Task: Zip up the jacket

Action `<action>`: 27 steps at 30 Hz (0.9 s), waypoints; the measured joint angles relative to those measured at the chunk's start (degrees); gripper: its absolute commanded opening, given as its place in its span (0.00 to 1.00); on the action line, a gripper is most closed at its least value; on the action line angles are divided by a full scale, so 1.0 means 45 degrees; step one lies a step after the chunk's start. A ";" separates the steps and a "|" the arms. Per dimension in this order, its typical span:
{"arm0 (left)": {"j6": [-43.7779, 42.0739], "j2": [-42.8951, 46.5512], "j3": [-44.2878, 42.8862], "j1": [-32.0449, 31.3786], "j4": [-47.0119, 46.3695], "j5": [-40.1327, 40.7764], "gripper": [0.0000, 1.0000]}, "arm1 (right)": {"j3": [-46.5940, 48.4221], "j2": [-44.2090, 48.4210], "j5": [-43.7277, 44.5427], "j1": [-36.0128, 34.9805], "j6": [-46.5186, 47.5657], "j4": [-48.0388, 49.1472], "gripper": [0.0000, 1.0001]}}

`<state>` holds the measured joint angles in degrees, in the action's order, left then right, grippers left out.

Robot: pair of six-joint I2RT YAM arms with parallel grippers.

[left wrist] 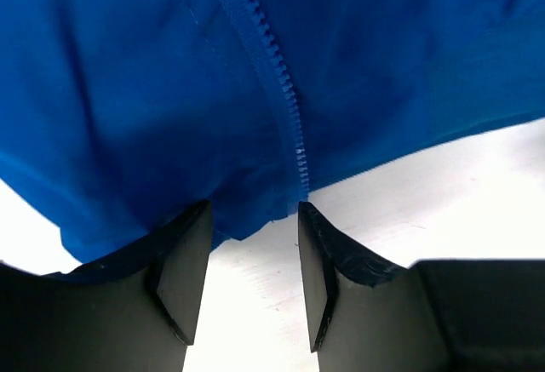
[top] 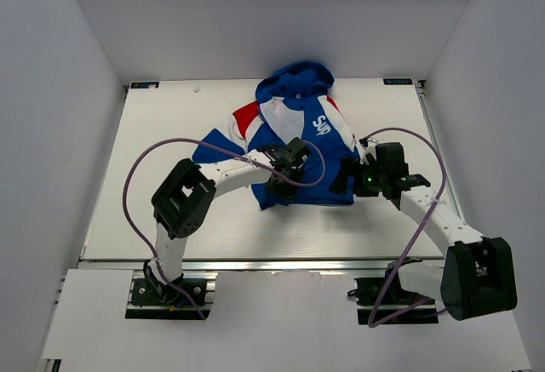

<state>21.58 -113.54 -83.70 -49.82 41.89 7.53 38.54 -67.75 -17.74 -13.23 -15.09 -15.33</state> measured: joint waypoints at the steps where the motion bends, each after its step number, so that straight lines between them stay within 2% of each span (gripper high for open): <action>1: 0.0005 -0.0068 0.0019 0.0000 0.0010 0.0005 0.54 | 0.0000 -0.0005 0.0000 0.0000 0.0015 0.0000 0.89; 8: 0.0063 -0.0442 0.0175 0.0024 0.0034 0.0039 0.53 | 0.0000 -0.0053 0.0000 0.0000 0.0058 -0.0005 0.89; 12: 0.0126 -0.0447 0.0175 0.0024 0.0034 0.0083 0.48 | 0.0000 -0.0053 0.0000 0.0000 0.0068 -0.0005 0.89; 15: 0.0272 -0.0471 0.0175 0.0024 0.0019 0.0180 0.37 | 0.0000 -0.0058 0.0005 0.0000 0.0063 -0.0005 0.89; 16: 0.0316 -0.0476 0.0175 0.0024 0.0015 0.0209 0.27 | 0.0000 -0.0058 0.0000 0.0000 0.0063 -0.0005 0.89; 19: 0.0461 -0.0491 0.0160 0.0024 -0.0034 0.0282 0.09 | 0.0000 -0.0063 0.0000 0.0000 0.0068 -0.0005 0.89; 20: 0.0500 -0.0491 0.0155 0.0029 -0.0029 0.0301 0.00 | 0.0000 -0.0083 0.0000 0.0000 0.0068 -0.0005 0.89; 27: 0.0529 -0.0486 0.0121 0.0083 -0.0024 0.0185 0.00 | 0.0000 -0.0369 0.0000 0.0000 0.0073 0.0015 0.89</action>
<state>23.97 -115.72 -83.15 -49.45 41.78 8.36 38.54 -69.41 -17.74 -13.23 -14.76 -15.27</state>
